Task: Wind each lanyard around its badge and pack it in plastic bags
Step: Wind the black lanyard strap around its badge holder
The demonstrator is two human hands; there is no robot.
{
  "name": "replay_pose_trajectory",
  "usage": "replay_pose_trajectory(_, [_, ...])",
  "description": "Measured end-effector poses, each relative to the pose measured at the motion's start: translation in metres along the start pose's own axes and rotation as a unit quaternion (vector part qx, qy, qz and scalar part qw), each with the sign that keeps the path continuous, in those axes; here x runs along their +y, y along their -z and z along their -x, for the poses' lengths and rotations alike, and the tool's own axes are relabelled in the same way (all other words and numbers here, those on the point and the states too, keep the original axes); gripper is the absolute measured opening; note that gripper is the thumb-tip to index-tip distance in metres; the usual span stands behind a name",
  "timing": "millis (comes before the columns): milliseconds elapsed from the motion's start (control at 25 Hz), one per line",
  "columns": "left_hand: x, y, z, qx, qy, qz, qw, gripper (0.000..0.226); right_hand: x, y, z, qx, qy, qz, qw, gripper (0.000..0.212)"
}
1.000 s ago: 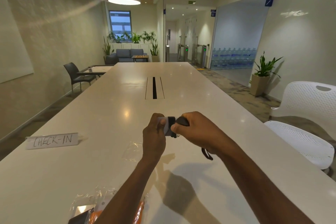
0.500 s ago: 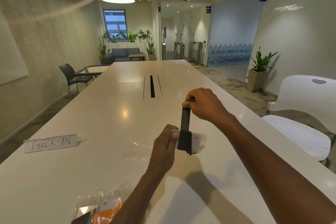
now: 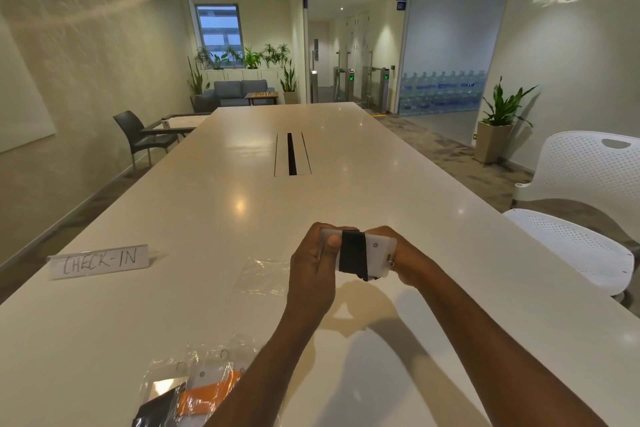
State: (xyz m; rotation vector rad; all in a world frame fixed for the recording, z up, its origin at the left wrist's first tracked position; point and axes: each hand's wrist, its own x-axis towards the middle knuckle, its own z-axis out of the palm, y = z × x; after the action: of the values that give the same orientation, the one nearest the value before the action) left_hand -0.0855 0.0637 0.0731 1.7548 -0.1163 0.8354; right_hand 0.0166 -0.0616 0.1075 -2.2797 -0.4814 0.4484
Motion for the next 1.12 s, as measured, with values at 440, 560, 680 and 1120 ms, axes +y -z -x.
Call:
replay_pose_trajectory(440, [0.009, 0.002, -0.015, 0.088, 0.018, -0.017, 0.996, 0.029, 0.037, -0.041, 0.033, 0.036, 0.068, -0.321, 0.944, 0.019])
replay_pose_trajectory(560, [0.008, 0.003, -0.017, 0.109, 0.026, -0.007, 0.994, 0.028, 0.038, -0.053, 0.038, 0.007, 0.137, -0.261, 0.956, 0.02])
replay_pose_trajectory(680, [0.007, 0.002, -0.02, 0.127, 0.056, 0.007, 0.99, 0.027, 0.034, -0.074, 0.038, 0.078, 0.153, -0.21, 0.963, 0.019])
replay_pose_trajectory(1120, [-0.009, 0.022, -0.02, 0.181, 0.083, 0.0, 0.98, 0.022, 0.005, -0.113, 0.072, 0.099, 0.142, -0.089, 0.981, 0.038])
